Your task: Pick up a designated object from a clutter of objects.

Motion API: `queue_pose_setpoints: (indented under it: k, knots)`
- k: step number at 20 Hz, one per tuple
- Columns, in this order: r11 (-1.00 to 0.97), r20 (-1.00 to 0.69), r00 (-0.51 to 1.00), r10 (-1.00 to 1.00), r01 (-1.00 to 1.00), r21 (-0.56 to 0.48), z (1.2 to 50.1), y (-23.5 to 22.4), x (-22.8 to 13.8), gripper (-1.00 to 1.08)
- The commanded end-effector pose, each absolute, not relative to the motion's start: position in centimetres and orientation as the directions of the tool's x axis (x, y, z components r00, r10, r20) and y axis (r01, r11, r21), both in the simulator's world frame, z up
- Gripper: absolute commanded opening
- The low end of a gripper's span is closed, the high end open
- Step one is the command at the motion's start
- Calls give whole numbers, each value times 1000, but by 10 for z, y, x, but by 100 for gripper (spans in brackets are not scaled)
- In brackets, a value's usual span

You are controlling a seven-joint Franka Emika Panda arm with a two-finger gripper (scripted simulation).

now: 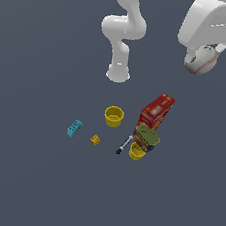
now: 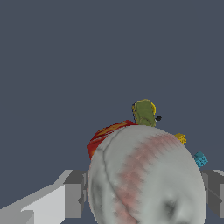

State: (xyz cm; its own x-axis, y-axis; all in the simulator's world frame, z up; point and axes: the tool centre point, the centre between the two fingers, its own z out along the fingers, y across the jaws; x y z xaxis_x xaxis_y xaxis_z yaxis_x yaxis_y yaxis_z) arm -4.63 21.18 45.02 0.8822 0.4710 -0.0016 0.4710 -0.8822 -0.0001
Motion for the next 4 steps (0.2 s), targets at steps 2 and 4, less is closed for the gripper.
queue_pose_setpoints:
  k: [2,4]
  knots:
    - [-883,0,883,470,470,0,454,215,-46,-100]
    - [-883,0,883,470,470,0,454,215,-46,-100]
